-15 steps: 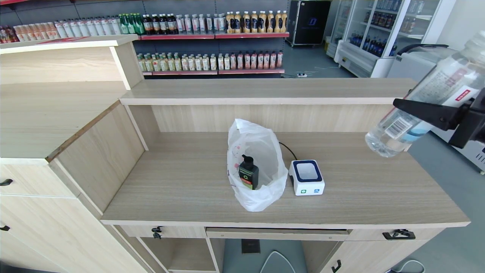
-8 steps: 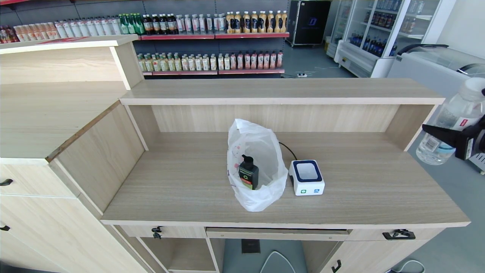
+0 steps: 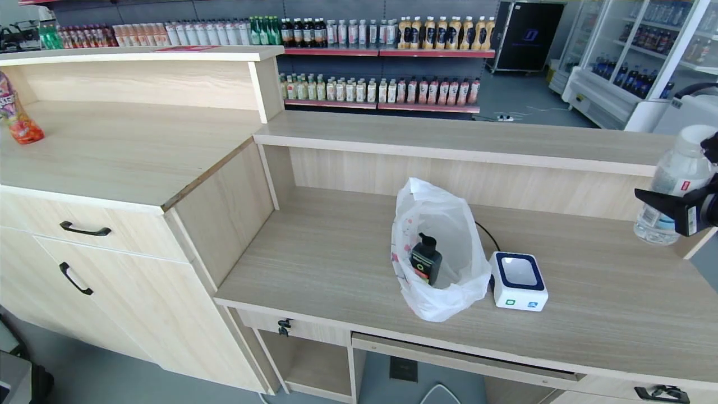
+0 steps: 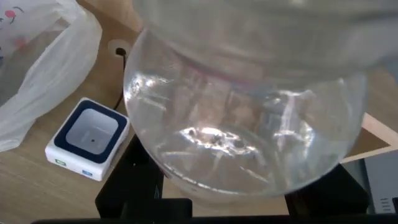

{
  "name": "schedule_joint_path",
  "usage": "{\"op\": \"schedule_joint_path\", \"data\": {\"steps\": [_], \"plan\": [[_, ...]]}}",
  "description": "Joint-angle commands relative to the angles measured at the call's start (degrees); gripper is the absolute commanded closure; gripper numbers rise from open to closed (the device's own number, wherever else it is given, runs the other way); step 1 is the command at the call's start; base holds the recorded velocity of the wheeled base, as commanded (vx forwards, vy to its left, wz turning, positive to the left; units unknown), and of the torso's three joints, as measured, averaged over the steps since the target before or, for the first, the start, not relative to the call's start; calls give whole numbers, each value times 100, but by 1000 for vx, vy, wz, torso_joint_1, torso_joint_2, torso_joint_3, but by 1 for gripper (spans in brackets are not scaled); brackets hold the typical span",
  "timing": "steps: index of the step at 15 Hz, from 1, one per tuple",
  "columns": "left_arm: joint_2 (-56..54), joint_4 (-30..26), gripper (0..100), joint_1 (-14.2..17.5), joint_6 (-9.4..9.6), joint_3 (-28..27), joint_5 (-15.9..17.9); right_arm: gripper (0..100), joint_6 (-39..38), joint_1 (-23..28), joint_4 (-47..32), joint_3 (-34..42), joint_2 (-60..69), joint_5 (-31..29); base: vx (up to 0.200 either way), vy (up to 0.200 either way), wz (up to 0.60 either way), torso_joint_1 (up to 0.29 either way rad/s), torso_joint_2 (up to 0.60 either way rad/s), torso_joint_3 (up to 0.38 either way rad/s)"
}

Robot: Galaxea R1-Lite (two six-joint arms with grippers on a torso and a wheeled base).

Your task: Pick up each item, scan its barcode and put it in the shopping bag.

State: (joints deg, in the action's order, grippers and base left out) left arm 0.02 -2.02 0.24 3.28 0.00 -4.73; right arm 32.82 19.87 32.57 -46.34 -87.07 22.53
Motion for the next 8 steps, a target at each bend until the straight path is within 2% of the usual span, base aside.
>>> {"op": "schedule_joint_path", "data": {"steps": [1,3,8], "plan": [[-2,0,0,2,6,0,-2,100,181,-1,65,-33,-417,67,0,0,0,0,0,0],[-2,0,0,2,-3,0,-2,100,867,-1,144,-69,-751,164,0,0,0,0,0,0],[-2,0,0,2,-3,0,-2,100,2053,-89,540,-271,-1357,1447,0,0,0,0,0,0]]}}
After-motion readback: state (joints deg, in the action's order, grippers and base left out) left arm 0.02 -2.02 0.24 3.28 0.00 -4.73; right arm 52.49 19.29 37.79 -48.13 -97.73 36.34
